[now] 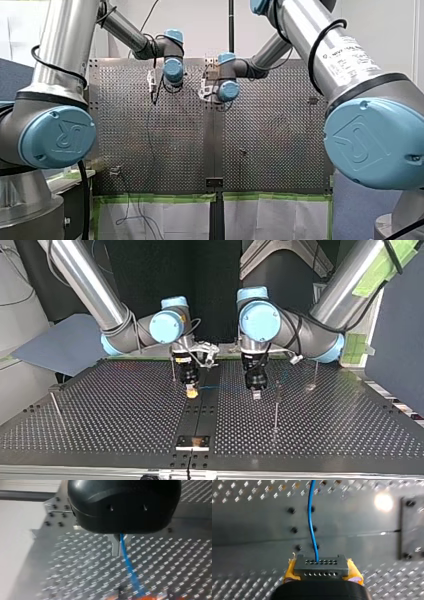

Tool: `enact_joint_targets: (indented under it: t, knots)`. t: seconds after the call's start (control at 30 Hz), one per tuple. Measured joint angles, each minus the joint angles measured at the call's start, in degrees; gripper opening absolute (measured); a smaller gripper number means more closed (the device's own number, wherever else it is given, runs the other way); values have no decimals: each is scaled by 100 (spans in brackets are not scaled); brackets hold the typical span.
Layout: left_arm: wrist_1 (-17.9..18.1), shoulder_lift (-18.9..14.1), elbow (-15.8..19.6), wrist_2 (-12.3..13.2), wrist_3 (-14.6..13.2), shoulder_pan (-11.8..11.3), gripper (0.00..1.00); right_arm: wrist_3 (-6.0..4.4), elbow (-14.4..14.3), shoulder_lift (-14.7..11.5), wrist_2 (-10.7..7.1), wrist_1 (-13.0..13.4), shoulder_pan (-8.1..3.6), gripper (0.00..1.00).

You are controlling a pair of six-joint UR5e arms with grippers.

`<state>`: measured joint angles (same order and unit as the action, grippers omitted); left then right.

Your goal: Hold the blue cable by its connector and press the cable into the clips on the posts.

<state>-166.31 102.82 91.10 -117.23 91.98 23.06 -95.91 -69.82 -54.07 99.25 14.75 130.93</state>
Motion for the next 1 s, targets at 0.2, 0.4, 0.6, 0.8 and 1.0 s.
enact_joint_targets:
  t: [0.2, 0.4, 0.6, 0.8, 1.0]
  knots:
    - [-62, 313, 2, -34, -14, 173, 0, 11, -301, -15, 70, 9, -63, 0]
    - [-81, 531, 17, -130, 13, 346, 0, 41, -521, -20, 146, 32, -106, 0]
    - [62, 587, 115, -163, 103, 473, 0, 60, -849, -26, 201, 163, -183, 0]
    - [211, 825, 196, -174, 143, 553, 0, 77, -1201, -34, 209, 405, -267, 0]
    - [289, 1112, 216, -221, 148, 700, 0, 152, -1496, -75, 224, 495, -319, 0]
